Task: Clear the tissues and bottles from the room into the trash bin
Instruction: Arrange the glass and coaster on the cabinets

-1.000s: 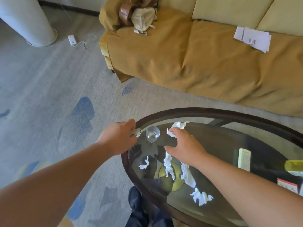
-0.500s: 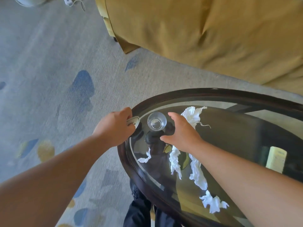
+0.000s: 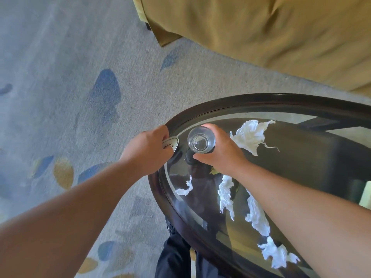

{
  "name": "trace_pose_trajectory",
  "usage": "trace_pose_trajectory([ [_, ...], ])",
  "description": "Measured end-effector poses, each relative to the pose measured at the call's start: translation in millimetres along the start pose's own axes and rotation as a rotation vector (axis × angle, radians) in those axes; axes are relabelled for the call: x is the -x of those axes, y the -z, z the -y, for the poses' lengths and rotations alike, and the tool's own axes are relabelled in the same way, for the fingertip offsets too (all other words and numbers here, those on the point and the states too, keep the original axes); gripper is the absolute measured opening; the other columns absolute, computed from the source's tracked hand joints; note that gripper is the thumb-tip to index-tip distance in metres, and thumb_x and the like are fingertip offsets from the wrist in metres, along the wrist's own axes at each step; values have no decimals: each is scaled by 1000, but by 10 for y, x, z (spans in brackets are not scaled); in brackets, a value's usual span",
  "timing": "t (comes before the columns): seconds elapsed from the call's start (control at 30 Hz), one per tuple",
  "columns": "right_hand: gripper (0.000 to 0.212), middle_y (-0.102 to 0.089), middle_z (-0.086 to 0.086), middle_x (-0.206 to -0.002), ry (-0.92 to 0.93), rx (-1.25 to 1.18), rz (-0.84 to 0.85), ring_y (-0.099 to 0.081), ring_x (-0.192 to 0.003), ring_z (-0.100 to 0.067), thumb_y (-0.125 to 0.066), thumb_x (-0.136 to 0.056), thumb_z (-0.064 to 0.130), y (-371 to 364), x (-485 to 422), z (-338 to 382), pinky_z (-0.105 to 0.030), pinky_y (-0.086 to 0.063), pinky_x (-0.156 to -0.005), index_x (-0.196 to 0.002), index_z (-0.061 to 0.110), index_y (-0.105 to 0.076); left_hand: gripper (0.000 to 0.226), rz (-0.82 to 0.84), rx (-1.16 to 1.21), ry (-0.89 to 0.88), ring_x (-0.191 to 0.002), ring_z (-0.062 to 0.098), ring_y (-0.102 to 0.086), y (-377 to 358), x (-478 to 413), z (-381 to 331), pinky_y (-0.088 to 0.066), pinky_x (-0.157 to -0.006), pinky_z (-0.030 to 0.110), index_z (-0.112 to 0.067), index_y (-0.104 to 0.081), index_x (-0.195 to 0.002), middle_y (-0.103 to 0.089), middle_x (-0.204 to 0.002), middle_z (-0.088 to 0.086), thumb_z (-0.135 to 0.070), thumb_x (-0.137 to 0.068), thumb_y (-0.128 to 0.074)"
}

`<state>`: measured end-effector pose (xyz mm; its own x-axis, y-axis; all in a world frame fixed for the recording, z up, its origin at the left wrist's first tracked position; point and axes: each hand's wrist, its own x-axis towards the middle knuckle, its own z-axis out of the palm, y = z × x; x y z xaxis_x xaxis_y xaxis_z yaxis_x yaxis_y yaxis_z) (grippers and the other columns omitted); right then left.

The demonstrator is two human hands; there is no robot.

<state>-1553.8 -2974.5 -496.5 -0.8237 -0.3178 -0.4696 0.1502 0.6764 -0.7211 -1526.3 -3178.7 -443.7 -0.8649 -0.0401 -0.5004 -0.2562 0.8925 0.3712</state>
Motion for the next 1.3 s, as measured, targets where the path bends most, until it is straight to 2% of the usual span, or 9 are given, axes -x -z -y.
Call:
trace_pose_trajectory([
  [0.23, 67, -53, 17, -121, 0, -29, 9, -53, -109, -10, -78, -71, 36, 135, 124, 151, -36, -47, -93, -127, 40, -41, 7, -33, 4, -25, -58, 21, -51, 173, 73, -150, -43, -51, 32, -16, -48, -86, -57, -71, 2, -22, -86, -52],
  [0.37, 65, -55, 16, -118, 20, -57, -20, -56, -103, -10, -78, -71, 35, 405, 324, 377, -29, -47, -85, -125, 40, -41, 6, -76, 5, -55, -54, 18, -50, 428, 214, -357, -40, -47, 29, -18, -48, -86, -56, -68, 0, -23, -87, -52],
  [0.47, 68, -53, 17, -124, 55, -54, -51, -55, -107, -8, -78, -72, 38, 664, 532, 593, -25, -44, -84, -128, 36, -41, 6, -107, 3, -96, -52, 17, -50, 671, 380, -564, -38, -43, 26, -19, -47, -88, -57, -68, 0, -23, -89, -51],
  [0.6, 69, -54, 20, -125, 91, -59, -120, -56, -111, -8, -78, -69, 42, 1062, 903, 927, -32, -46, -92, -128, 35, -43, 7, -166, 2, -152, -59, 22, -58, 1063, 661, -885, -51, -52, 38, -21, -48, -92, -60, -73, 2, -27, -90, -51],
  [0.7, 63, -53, 21, -121, 112, -61, -170, -56, -104, -8, -78, -71, 42, 1376, 1216, 1190, -26, -42, -82, -124, 35, -44, 9, -217, 3, -202, -63, 22, -61, 1379, 914, -1160, -56, -57, 45, -23, -47, -96, -62, -78, 2, -30, -92, -52],
  [0.83, 59, -54, 18, -117, 160, -43, -228, -54, -92, -6, -78, -72, 40, 1775, 1589, 1539, -24, -39, -75, -120, 35, -44, 11, -284, -22, -286, -67, 21, -61, 1789, 1243, -1505, -57, -61, 42, -26, -47, -98, -63, -81, 1, -36, -94, -50],
  [0.97, 54, -54, 16, -112, 197, -58, -309, -56, -100, -8, -77, -71, 38, 2090, 1956, 1846, -28, -44, -81, -114, 35, -45, 11, -361, -41, -371, -70, 25, -60, 2132, 1599, -1759, -55, -64, 43, -25, -48, -101, -64, -84, 3, -33, -94, -50],
  [1.17, 54, -54, 13, -113, 252, -30, -414, -54, -101, -9, -76, -71, 46, 2310, 2586, 2169, -29, -46, -83, -114, 36, -46, 11, -423, -101, -469, -70, 25, -58, 2503, 2112, -2058, -53, -61, 40, -24, -47, -100, -62, -83, 5, -27, -90, -51],
  [1.3, 47, -52, 16, -102, 238, -58, -496, -52, -92, -6, -77, -73, 40, 2285, 3116, 2349, -23, -40, -72, -107, 33, -45, 12, -433, -115, -587, -68, 27, -57, 2614, 2458, -2166, -52, -62, 43, -21, -49, -101, -62, -83, 6, -24, -90, -52],
])
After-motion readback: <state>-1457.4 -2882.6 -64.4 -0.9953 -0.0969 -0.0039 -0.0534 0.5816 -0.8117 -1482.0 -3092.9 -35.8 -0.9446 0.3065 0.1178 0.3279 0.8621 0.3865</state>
